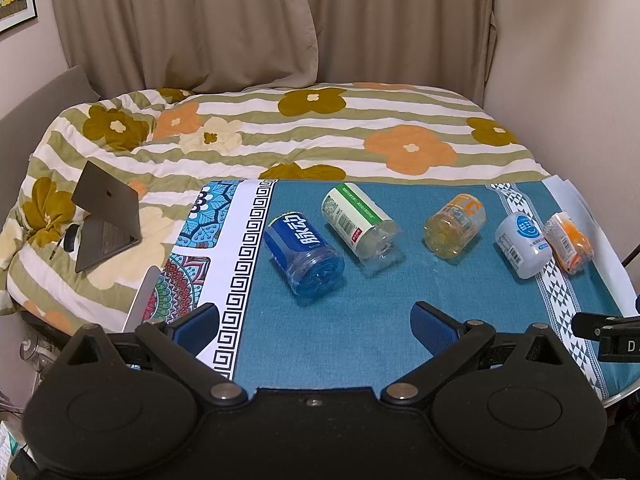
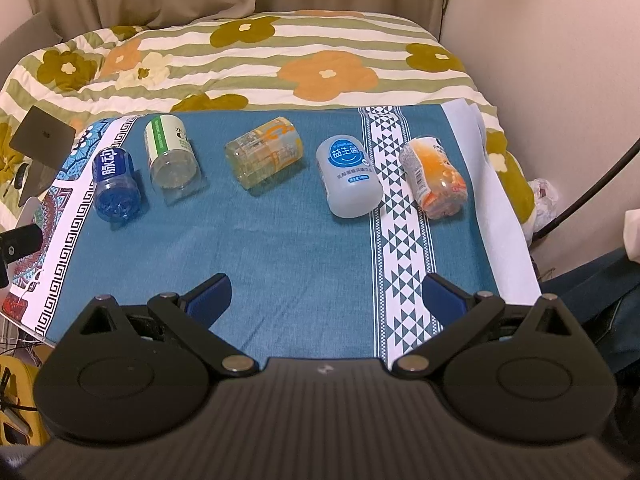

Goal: Flip cup upright

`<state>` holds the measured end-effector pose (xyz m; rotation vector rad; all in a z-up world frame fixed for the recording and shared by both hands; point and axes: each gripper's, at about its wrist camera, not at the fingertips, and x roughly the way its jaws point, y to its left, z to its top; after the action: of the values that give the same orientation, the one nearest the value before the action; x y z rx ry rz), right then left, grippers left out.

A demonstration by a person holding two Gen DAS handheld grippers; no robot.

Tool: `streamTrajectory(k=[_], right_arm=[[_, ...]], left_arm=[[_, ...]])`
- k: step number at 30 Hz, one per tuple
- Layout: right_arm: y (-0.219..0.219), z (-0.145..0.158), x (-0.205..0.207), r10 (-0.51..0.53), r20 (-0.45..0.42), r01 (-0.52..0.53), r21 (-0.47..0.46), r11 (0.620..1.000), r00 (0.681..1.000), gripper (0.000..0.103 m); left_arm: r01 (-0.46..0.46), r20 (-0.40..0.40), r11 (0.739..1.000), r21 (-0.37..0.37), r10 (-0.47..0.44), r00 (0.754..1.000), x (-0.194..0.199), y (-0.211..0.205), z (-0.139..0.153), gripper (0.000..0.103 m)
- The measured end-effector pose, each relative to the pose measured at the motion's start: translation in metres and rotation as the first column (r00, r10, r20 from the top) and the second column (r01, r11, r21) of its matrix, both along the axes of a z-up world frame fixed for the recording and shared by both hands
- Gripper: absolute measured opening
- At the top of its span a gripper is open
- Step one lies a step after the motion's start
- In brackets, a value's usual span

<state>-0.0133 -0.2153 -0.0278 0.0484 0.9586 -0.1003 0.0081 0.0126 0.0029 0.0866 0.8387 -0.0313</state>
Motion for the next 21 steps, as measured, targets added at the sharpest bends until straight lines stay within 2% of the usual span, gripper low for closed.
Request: streamTrajectory(k=[21], right_arm=[[0.0013,0.0006,-0.0006,0.0,0.0,0.0,-0.002,1.0,1.0,0.103]], left_arm=[[-0.003,0.002,1.0,0.0,0.003,1.0,0.0002,-0.0006,0.0023,0.103]])
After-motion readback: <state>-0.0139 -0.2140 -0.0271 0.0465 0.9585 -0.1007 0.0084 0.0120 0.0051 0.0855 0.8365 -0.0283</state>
